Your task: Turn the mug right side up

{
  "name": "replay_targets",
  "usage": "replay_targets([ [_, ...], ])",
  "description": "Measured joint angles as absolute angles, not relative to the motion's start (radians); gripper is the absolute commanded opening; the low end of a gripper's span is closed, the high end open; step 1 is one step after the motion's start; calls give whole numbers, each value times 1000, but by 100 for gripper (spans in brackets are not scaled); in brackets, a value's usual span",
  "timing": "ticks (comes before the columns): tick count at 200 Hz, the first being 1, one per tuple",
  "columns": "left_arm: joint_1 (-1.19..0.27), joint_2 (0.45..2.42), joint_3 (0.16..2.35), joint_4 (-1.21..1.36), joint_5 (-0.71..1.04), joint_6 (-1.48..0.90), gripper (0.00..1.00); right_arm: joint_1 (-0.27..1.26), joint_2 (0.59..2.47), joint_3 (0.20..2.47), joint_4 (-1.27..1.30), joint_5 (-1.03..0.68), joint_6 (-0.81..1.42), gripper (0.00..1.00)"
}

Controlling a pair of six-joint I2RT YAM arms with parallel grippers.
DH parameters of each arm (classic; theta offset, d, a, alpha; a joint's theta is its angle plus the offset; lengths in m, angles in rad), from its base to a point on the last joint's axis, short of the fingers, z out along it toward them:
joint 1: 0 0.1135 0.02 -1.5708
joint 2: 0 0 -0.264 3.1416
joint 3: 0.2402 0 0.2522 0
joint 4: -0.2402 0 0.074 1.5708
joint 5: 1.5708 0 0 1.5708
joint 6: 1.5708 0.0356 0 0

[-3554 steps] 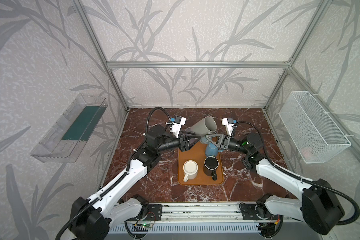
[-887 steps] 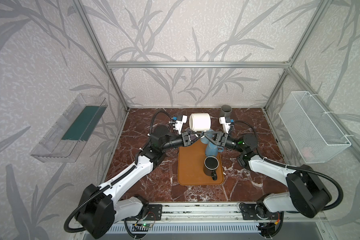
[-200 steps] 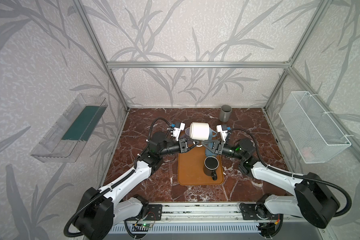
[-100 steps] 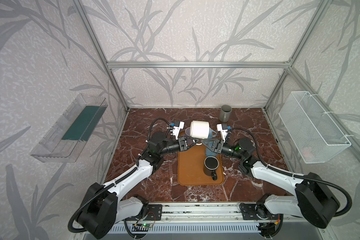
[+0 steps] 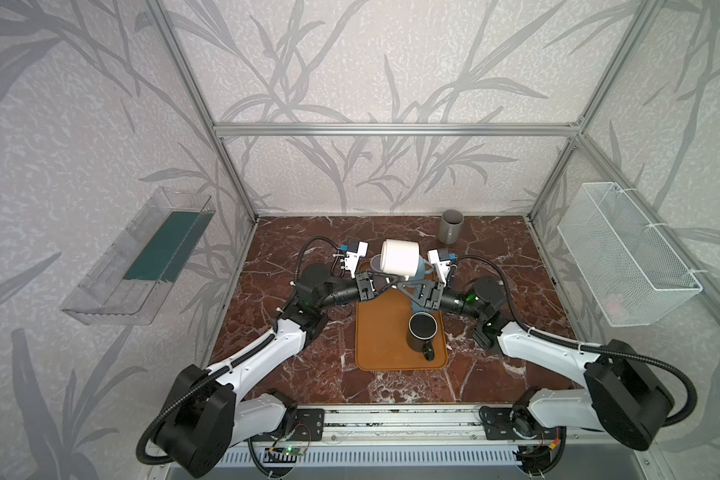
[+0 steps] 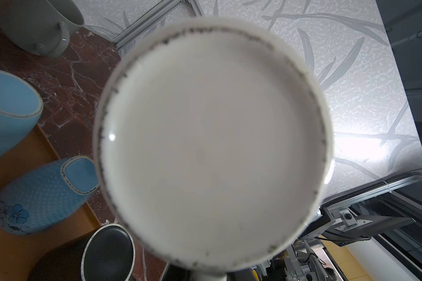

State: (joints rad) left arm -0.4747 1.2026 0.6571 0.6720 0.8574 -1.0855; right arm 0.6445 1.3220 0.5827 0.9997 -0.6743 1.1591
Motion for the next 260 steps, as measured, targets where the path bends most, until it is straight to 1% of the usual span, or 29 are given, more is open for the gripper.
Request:
replay_targets([
  [115, -476, 1203, 649, 716, 838, -1100, 0, 649, 1326, 580, 1037, -621, 1204, 21],
  [219, -476, 1200, 632, 739, 825, -1103, 0, 649, 1326, 574, 1050, -554, 1223, 23],
  [260, -477, 1200, 627, 748, 820, -1105, 0, 649, 1350, 574, 1094, -550, 1246, 22],
])
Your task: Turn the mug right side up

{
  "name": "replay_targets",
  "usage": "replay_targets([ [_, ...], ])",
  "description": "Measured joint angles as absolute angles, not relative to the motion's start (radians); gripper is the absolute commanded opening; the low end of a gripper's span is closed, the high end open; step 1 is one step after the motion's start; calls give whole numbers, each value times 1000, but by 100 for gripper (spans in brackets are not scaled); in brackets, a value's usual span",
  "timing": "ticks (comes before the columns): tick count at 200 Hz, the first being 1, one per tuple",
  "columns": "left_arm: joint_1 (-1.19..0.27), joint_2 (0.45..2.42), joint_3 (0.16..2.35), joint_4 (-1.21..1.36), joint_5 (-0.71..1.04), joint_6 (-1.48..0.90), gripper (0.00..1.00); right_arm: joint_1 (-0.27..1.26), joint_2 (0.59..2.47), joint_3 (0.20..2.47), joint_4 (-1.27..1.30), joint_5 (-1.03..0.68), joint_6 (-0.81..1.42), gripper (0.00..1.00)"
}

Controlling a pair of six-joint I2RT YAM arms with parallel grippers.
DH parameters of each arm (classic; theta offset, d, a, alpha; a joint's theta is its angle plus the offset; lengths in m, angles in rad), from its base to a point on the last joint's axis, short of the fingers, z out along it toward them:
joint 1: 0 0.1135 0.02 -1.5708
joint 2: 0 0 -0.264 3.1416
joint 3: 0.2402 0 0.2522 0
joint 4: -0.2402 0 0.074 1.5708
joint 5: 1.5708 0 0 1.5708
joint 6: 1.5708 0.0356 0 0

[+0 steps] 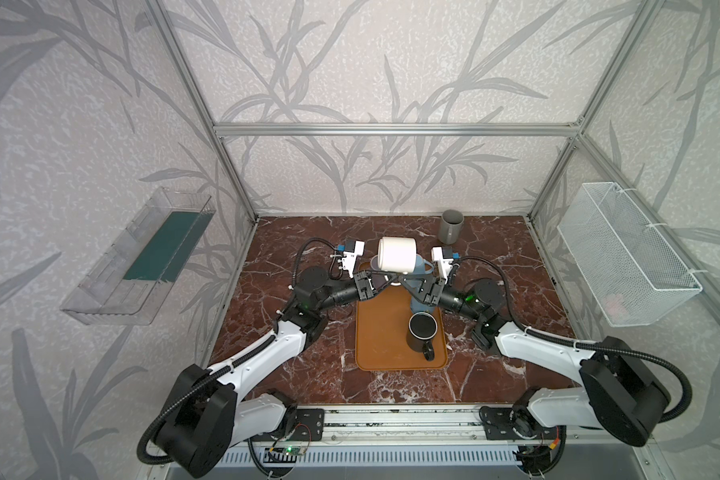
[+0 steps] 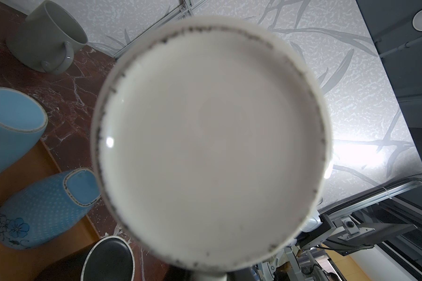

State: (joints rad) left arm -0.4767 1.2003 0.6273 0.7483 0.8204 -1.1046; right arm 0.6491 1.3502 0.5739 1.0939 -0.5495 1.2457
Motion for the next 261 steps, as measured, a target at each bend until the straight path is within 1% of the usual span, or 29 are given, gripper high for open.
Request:
replay_targets([
  [58, -478, 1203, 613, 768, 812, -1121, 0, 649, 1392, 576, 1148, -557, 1283, 21],
  [67, -478, 1206, 613, 775, 812, -1122, 0, 649, 1396, 577, 1156, -558, 1287, 18],
  [84, -477, 1211, 613, 787, 809, -1129, 0, 649, 1403, 580, 1163, -562, 1295, 5],
  [93, -477, 1214, 613, 793, 805, -1130, 0, 649, 1407, 585, 1163, -564, 1295, 1],
  [120, -477, 1214, 613, 805, 801, -1130, 0, 647, 1410, 592, 1164, -569, 1294, 0],
  [131, -477, 1214, 613, 802, 800, -1129, 5, 647, 1410, 592, 1163, -569, 1293, 0],
  [159, -478, 1196, 613, 762, 793, -1110, 24, 648, 1406, 592, 1148, -574, 1285, 0],
  [179, -480, 1174, 613, 717, 788, -1079, 31, 650, 1386, 592, 1111, -581, 1270, 0],
  [201, -483, 1140, 612, 664, 780, -1048, 34, 651, 1367, 592, 1074, -589, 1252, 0],
  [261, -483, 1103, 595, 583, 763, -1005, 37, 654, 1362, 576, 1056, -607, 1244, 0],
])
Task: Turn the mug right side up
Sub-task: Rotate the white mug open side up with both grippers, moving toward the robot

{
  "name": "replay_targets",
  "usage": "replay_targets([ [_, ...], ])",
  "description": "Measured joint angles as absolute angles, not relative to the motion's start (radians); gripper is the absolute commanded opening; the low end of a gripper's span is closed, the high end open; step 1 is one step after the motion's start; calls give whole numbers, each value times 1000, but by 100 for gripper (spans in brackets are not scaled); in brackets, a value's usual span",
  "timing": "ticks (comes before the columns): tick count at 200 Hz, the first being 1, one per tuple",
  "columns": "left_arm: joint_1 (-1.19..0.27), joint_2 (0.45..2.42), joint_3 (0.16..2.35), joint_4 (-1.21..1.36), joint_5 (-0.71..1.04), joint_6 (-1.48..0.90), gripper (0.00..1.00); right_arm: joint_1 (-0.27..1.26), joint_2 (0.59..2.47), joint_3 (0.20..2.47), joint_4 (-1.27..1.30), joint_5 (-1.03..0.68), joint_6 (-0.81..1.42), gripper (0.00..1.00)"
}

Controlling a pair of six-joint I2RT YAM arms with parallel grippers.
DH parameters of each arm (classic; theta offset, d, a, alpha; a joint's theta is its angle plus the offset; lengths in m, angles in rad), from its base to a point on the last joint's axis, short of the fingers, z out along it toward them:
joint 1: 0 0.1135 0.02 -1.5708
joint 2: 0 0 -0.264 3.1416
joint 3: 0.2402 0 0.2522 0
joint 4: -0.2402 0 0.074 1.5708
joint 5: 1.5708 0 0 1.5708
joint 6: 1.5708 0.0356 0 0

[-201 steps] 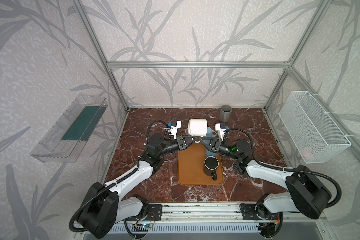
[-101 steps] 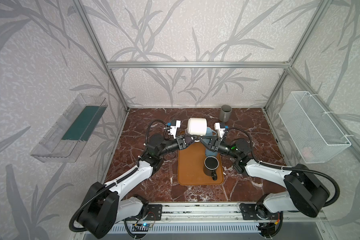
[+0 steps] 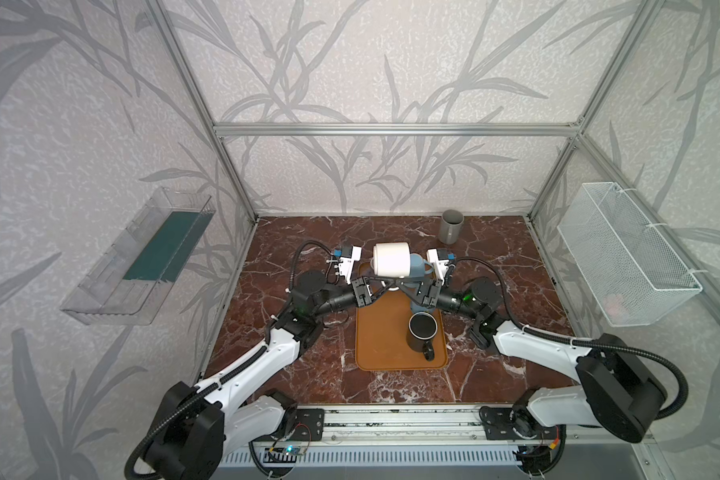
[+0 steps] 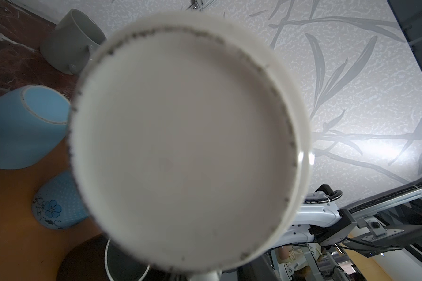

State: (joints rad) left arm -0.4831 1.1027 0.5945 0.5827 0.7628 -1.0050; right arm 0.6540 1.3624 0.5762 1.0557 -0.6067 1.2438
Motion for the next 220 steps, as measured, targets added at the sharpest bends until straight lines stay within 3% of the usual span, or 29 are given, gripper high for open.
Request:
replay_targets([
  [72, -483, 1037, 561, 416, 719, -943, 39, 661, 1377, 538, 1039, -622, 1244, 0],
  [151, -483, 1022, 498, 297, 679, -915, 39, 711, 1546, 505, 1160, -606, 1278, 0],
  [220, -483, 987, 498, 216, 656, -886, 39, 732, 1586, 505, 1204, -599, 1275, 0],
])
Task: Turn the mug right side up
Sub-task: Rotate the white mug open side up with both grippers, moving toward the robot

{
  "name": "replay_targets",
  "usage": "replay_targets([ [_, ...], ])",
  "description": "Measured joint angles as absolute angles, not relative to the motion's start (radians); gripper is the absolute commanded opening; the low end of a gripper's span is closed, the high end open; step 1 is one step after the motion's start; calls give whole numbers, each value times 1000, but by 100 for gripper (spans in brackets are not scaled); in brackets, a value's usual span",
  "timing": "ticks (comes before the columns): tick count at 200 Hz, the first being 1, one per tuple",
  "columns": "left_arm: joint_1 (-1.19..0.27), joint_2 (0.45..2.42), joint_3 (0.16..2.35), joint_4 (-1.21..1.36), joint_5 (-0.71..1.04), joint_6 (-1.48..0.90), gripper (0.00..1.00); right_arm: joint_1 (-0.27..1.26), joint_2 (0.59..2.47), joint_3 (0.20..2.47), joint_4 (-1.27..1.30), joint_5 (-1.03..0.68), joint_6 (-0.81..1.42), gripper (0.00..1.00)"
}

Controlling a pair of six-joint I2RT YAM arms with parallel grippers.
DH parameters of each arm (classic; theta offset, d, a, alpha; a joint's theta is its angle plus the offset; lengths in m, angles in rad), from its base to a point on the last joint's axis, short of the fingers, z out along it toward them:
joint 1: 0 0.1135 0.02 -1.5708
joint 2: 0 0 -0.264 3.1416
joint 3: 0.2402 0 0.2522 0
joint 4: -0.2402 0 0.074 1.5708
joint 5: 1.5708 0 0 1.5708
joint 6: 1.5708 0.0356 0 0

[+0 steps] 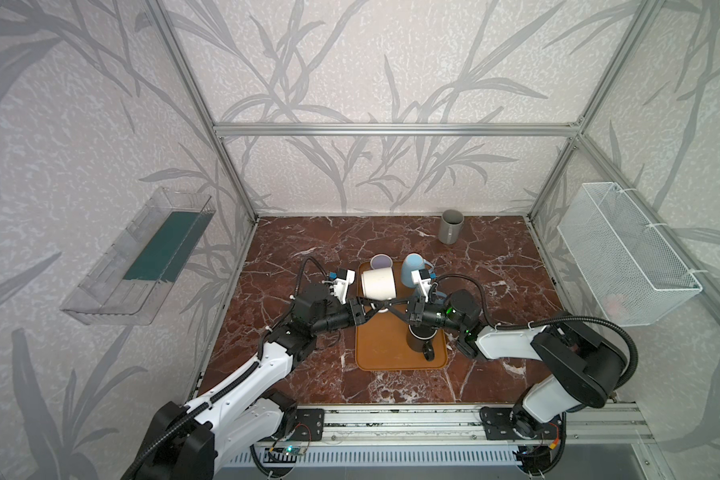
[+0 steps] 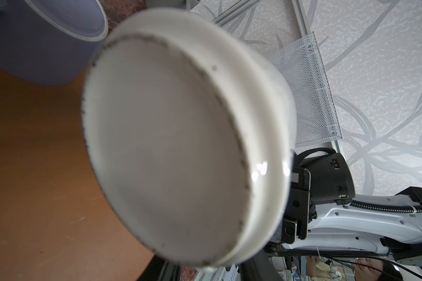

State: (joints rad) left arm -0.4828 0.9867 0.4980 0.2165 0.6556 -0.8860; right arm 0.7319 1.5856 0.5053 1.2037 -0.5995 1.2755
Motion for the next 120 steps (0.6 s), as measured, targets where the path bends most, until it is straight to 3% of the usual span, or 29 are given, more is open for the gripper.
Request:
replay_targets([
  [120, -457, 893, 498, 77, 629, -830, 39, 745, 1553, 530, 950, -592, 1102, 0],
])
